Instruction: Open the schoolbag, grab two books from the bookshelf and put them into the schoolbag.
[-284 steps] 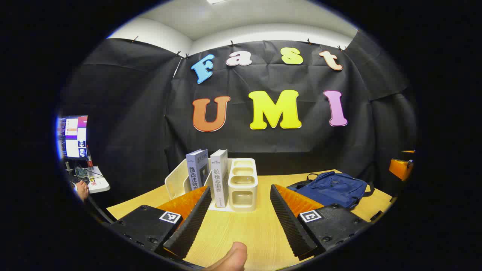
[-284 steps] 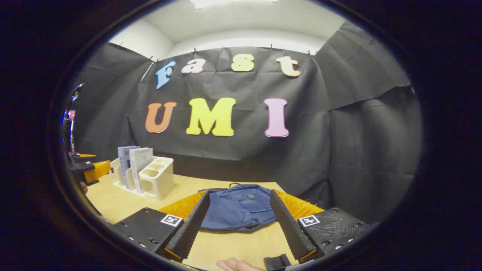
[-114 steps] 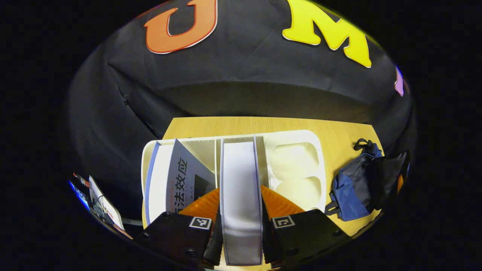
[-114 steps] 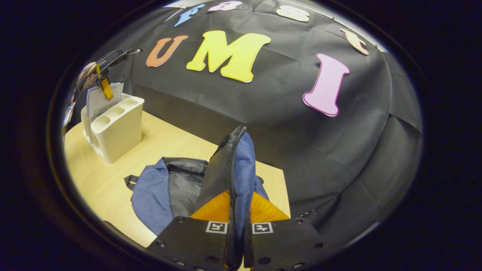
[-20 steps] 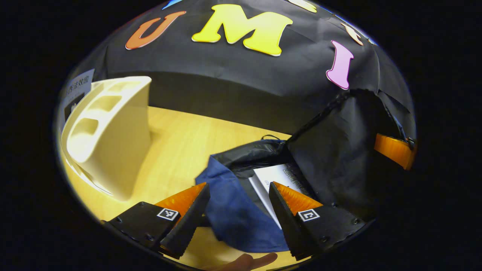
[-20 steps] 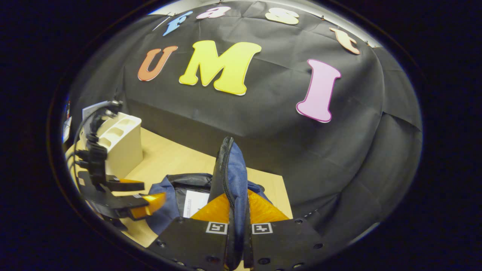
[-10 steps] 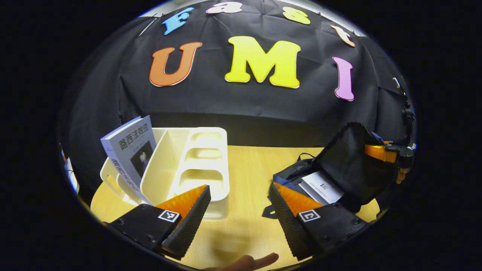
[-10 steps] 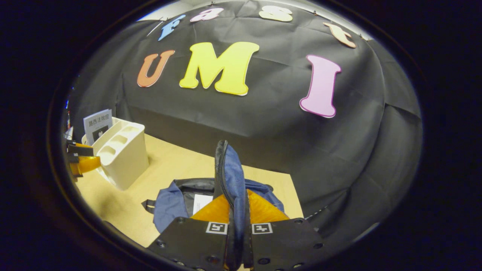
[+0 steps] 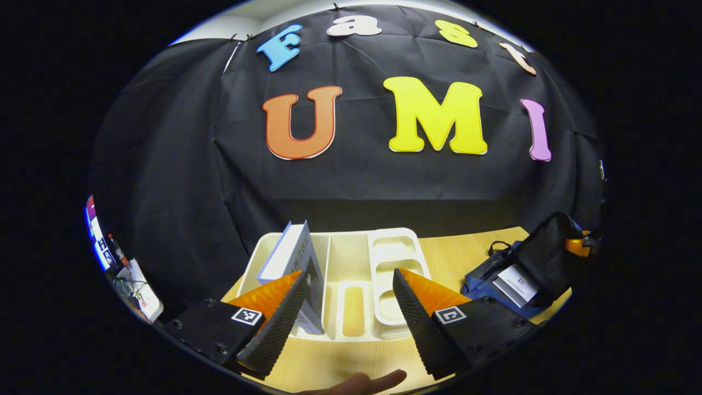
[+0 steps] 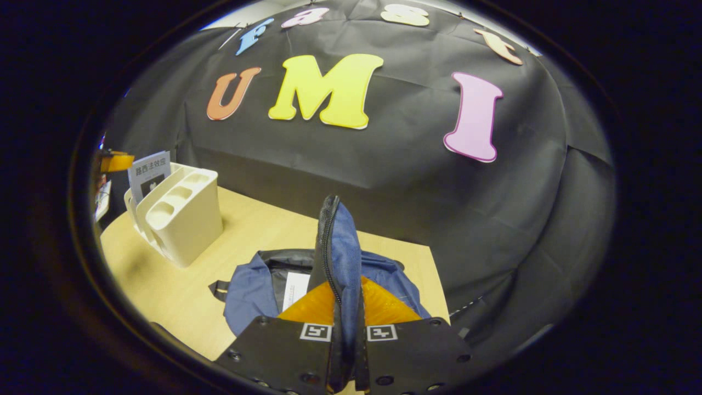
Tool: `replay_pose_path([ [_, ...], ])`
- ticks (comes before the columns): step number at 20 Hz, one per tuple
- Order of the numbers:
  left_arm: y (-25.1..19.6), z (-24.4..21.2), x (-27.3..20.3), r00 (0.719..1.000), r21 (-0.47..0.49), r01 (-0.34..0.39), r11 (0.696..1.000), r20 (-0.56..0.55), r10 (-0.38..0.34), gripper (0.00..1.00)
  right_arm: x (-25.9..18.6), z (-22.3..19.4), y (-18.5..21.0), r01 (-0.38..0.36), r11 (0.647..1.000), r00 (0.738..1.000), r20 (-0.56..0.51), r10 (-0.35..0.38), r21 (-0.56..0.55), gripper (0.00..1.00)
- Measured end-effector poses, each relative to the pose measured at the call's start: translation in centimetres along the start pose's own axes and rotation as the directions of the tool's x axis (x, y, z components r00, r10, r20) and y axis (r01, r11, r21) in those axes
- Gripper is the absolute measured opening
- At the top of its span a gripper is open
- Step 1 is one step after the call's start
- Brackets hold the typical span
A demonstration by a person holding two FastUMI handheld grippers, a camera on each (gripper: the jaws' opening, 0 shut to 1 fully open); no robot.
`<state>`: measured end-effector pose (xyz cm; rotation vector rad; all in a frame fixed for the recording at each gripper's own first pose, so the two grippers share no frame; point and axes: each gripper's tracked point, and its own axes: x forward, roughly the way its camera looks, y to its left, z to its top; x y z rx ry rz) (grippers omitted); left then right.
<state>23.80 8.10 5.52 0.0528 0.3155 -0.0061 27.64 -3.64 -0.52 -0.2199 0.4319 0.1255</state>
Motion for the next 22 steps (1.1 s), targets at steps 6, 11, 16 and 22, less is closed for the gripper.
replay_pose_path([
  [6,6.3,1.6,5.5,0.994,-0.001,-0.059,0.998,-0.097,0.059,0.96,-0.2,-0.5,0.6,-0.009,0.999,1.000,-0.010,0.009,-0.036,0.09],
  [11,8.4,-0.6,9.6,0.970,-0.007,-0.014,1.000,-0.243,0.012,0.96,0.0,-0.8,1.8,-0.040,0.997,0.999,-0.011,0.039,-0.061,0.09],
  [16,8.7,-3.4,11.1,0.918,0.029,0.005,1.000,-0.398,0.007,0.94,0.4,-1.6,2.0,-0.051,0.997,0.998,-0.025,0.050,-0.051,0.09],
  [22,9.3,-5.9,11.3,0.860,0.070,-0.031,0.997,-0.507,0.063,0.76,0.4,-2.3,1.9,-0.052,0.998,0.998,-0.037,0.051,-0.038,0.09],
])
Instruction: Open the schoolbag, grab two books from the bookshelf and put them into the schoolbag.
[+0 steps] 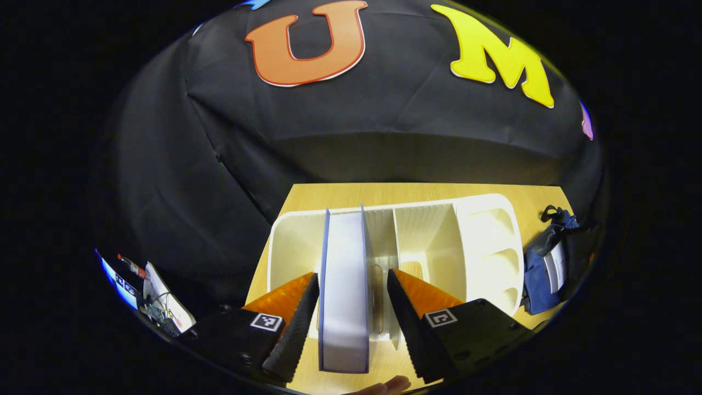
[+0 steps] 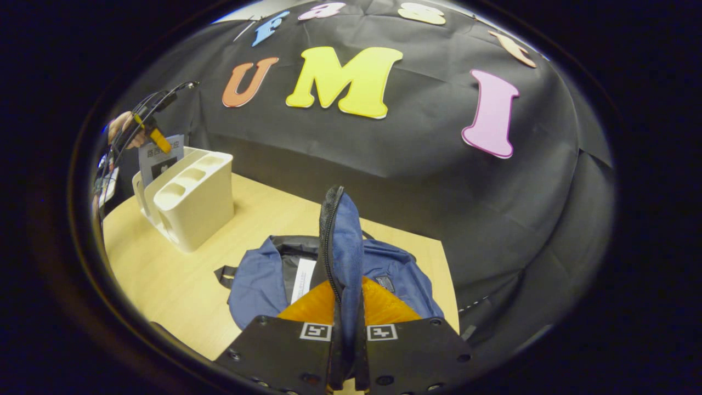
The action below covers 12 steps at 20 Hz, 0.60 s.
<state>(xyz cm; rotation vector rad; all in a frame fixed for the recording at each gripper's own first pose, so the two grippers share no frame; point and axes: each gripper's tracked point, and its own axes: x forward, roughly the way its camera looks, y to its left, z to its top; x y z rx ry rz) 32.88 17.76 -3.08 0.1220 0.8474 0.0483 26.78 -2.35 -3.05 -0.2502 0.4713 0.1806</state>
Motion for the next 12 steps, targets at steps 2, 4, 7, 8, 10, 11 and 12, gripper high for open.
replay_pose_path([
  [2,-0.5,-0.5,0.0,1.000,-0.001,-0.002,1.000,-0.026,0.002,0.69,0.1,-0.2,0.1,-0.004,1.000,1.000,-0.005,0.004,0.007,0.09],
  [4,-1.1,-0.8,-0.3,0.999,-0.018,0.025,1.000,-0.034,-0.025,0.53,0.0,-0.5,0.2,-0.009,1.000,1.000,-0.009,0.009,0.013,0.08],
  [7,-1.2,-1.5,-1.1,0.998,-0.062,0.047,0.997,-0.038,-0.049,0.44,-0.1,-0.9,0.3,-0.011,1.000,1.000,-0.016,0.011,0.023,0.09],
  [8,-1.2,-1.7,-1.6,0.998,-0.076,0.052,0.996,-0.037,-0.055,0.43,-0.1,-1.0,0.2,-0.010,1.000,1.000,-0.017,0.011,0.026,0.08],
  [10,-0.7,-2.1,-2.8,0.998,-0.108,0.053,0.993,-0.026,-0.056,0.42,-0.2,-1.2,0.1,-0.007,0.999,1.000,-0.017,0.007,0.033,0.09],
  [11,-0.6,-2.4,-3.7,0.998,-0.127,0.063,0.990,-0.018,-0.066,0.42,-0.2,-1.4,0.2,-0.010,0.999,1.000,-0.018,0.010,0.039,0.08],
  [12,-0.5,-2.9,-4.4,0.997,-0.147,0.074,0.986,-0.014,-0.077,0.41,-0.2,-1.5,0.2,-0.009,0.999,1.000,-0.019,0.010,0.044,0.09],
])
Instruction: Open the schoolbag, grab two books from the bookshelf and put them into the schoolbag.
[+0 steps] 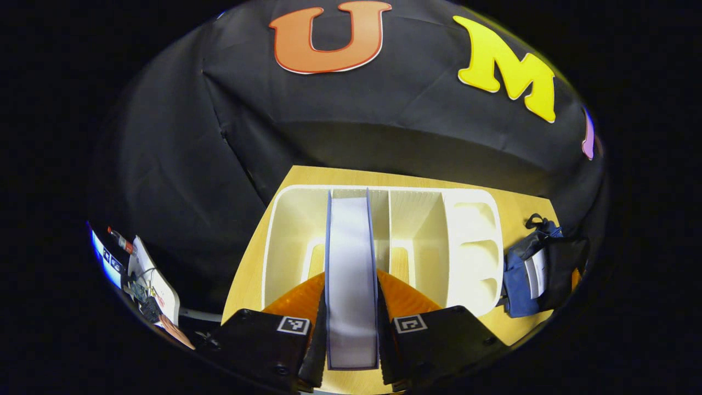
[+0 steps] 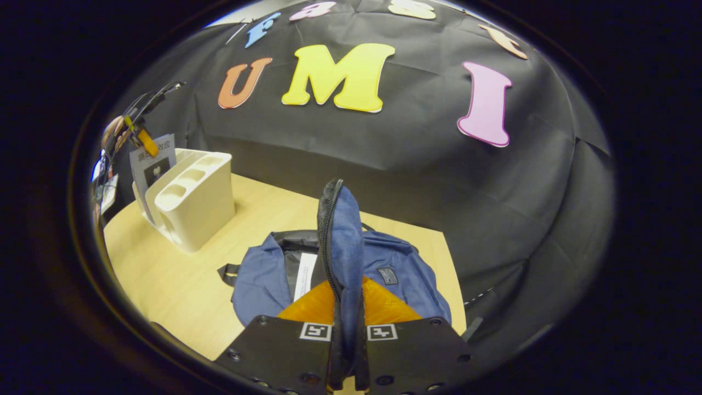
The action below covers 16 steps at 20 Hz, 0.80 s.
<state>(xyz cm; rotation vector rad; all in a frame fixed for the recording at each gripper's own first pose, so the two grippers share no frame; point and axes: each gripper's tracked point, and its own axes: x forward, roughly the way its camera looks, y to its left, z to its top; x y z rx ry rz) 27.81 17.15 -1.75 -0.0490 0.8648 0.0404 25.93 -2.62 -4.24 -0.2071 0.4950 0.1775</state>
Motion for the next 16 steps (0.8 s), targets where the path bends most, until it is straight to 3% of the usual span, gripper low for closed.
replay_pose_path([
  [9,2.3,-7.1,-7.4,0.996,-0.145,0.064,0.987,0.073,-0.054,0.41,0.4,-1.0,1.3,0.010,0.999,1.000,-0.001,-0.010,-0.038,0.09],
  [16,3.4,-13.4,-11.1,0.985,-0.273,0.157,0.949,0.106,-0.133,0.41,0.3,-1.2,2.2,0.014,0.999,1.000,-0.005,-0.014,-0.045,0.09],
])
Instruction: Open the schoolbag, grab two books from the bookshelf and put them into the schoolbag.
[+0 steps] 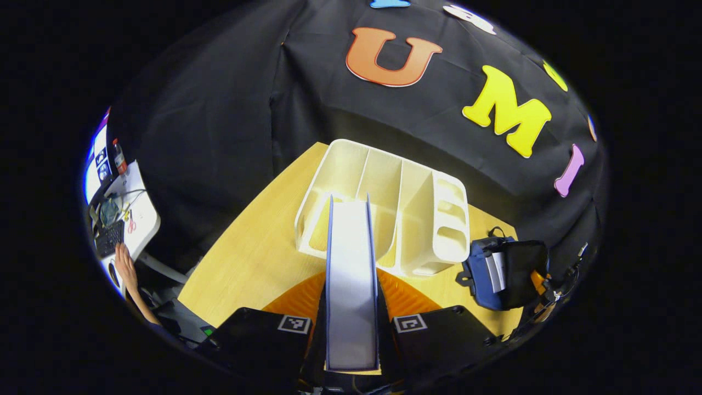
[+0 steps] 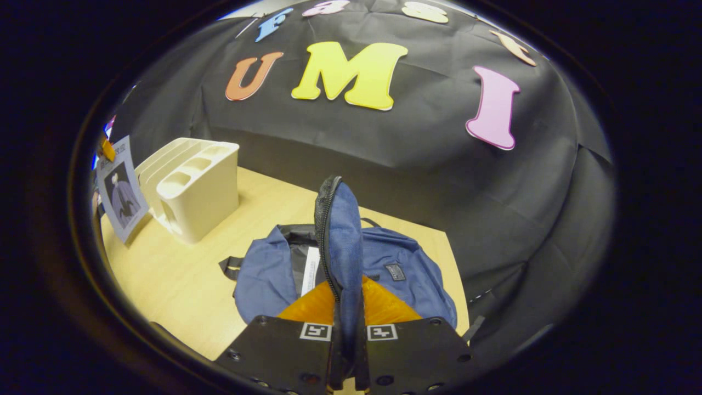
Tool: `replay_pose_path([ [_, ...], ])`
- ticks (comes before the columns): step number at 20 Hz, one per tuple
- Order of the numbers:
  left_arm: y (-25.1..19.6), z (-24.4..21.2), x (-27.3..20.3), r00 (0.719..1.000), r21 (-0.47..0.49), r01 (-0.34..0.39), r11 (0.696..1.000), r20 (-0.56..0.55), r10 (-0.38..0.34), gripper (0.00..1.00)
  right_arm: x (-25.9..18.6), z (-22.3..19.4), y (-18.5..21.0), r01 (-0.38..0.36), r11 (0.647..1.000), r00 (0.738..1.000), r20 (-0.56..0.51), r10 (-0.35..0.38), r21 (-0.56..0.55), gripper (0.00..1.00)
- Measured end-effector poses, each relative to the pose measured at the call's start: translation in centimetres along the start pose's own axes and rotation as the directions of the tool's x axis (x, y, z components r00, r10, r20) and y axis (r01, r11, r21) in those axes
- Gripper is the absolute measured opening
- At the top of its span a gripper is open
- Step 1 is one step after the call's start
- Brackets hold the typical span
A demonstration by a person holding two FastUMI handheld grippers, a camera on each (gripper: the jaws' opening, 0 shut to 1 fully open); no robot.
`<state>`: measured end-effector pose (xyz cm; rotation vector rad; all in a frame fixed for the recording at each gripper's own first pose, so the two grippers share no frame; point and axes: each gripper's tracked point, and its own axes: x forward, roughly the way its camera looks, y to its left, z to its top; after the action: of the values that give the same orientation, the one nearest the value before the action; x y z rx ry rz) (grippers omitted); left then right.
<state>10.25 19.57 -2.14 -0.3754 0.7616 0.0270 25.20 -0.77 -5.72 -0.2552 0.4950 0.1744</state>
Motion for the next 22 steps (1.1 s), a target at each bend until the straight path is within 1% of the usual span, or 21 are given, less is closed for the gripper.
replay_pose_path([
  [2,-0.2,-1.5,-0.8,0.999,-0.056,0.047,0.997,0.007,-0.046,0.40,0.0,0.0,0.2,0.002,1.000,1.000,-0.002,-0.002,-0.004,0.08],
  [4,-1.3,-3.5,-1.4,0.994,-0.085,0.105,0.991,0.010,-0.105,0.41,0.0,0.0,0.3,0.005,1.000,1.000,0.001,-0.005,-0.005,0.08],
  [7,-4.2,-6.5,-1.4,0.983,-0.123,0.184,0.975,0.021,-0.183,0.41,0.2,-0.3,0.6,0.001,1.000,1.000,-0.001,-0.001,0.017,0.08],
  [9,-6.7,-7.9,-1.1,0.969,-0.133,0.248,0.960,0.022,-0.247,0.41,0.2,-0.3,0.6,0.003,1.000,1.000,0.000,-0.003,0.021,0.09],
  [11,-9.8,-8.7,-0.7,0.947,-0.153,0.321,0.934,0.040,-0.319,0.41,0.4,-0.5,0.7,0.001,1.000,1.000,-0.001,-0.001,0.024,0.08],
  [14,-14.8,-9.7,0.6,0.899,-0.199,0.433,0.879,0.031,-0.436,0.41,0.8,-0.6,1.1,-0.009,1.000,1.000,-0.017,0.009,0.016,0.08],
  [17,-18.8,-9.9,2.0,0.856,-0.253,0.508,0.823,0.044,-0.515,0.41,1.1,-0.4,1.5,-0.022,1.000,0.999,-0.025,0.022,0.007,0.09],
  [20,-22.0,-9.4,4.5,0.838,-0.317,0.528,0.788,0.046,-0.544,0.41,1.2,-0.3,1.5,-0.028,1.000,0.999,-0.030,0.028,0.002,0.08],
  [22,-24.5,-9.5,6.3,0.830,-0.345,0.533,0.772,0.038,-0.557,0.41,1.2,-0.2,1.6,-0.040,0.999,0.998,-0.037,0.040,0.011,0.08],
])
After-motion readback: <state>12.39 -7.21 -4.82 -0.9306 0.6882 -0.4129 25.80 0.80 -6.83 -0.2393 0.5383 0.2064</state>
